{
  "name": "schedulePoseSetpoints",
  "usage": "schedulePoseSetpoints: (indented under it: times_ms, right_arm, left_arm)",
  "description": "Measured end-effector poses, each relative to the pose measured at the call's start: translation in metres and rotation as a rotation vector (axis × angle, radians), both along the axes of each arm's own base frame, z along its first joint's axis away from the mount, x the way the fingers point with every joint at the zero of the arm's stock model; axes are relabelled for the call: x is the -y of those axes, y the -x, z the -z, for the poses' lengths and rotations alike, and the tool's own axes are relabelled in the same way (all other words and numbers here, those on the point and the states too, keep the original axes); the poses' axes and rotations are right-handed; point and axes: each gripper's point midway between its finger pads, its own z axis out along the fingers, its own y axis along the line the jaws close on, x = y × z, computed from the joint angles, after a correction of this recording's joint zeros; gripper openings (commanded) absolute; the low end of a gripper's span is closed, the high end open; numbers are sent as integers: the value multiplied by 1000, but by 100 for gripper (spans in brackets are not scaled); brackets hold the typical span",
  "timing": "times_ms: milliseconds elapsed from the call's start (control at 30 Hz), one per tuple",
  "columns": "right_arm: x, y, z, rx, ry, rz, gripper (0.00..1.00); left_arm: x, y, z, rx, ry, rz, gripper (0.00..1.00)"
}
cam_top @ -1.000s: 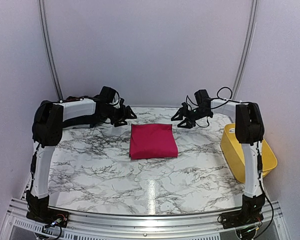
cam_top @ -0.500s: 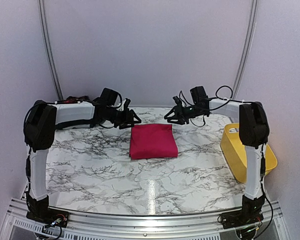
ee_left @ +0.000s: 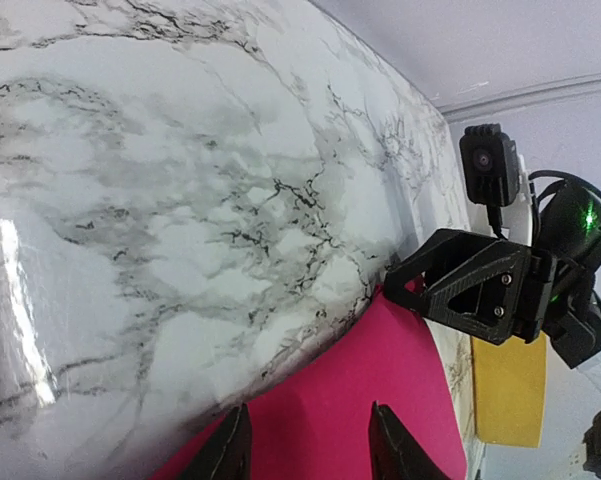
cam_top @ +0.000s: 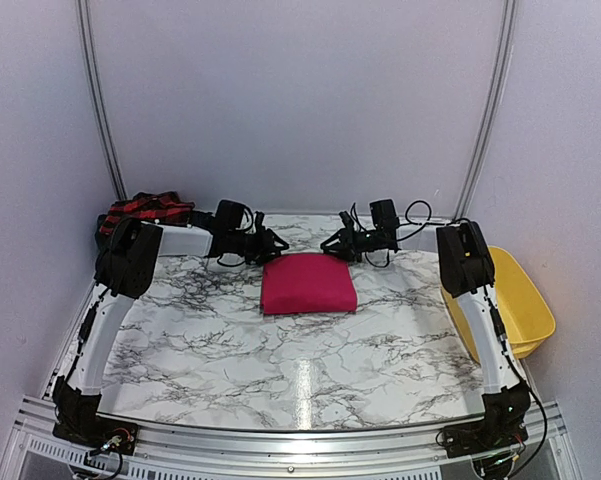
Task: Fold and stack the mixed laundry pile
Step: Smooth out the square-folded T-shirt at the center of the board.
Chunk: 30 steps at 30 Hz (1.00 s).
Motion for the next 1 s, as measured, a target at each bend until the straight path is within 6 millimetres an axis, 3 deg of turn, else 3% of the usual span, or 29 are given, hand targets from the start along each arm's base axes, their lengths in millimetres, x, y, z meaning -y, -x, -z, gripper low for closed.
schedulePoseSetpoints:
  times_ms: [200, 300, 400, 467, 567, 667, 733, 833, 933, 1000]
  right_arm:
    - [11, -23, -11, 17, -52, 65, 50]
    - [14, -26, -13, 8, -52, 83, 59]
    - [18, -17, -25, -6, -41, 93, 64]
    - [21, -3, -43, -17, -37, 92, 66]
    - [22, 23, -90, 14, -41, 73, 68]
    - [13, 60, -140, 65, -67, 31, 69]
    - [-1, 88, -157, 79, -89, -15, 69]
    - [-26, 129, -147, 27, -112, -89, 69]
    - [-42, 165, -96, -117, -105, -131, 68]
    - [-42, 181, -57, -225, -88, -130, 68]
  left_arm:
    - [-15, -20, -3, -2, 36, -62, 66]
    - [-31, -28, -1, 3, 13, -96, 76]
    - [-46, -22, -12, 11, -25, -104, 81]
    - [-55, -10, -30, 19, -37, -97, 87]
    - [-55, 20, -66, 51, -33, -55, 95]
    - [-31, 64, -105, 96, -1, 40, 99]
    - [-8, 93, -118, 105, 25, 108, 99]
    - [28, 136, -116, 83, 62, 211, 99]
    - [51, 167, -95, 19, 78, 275, 99]
    - [55, 178, -77, -28, 99, 284, 99]
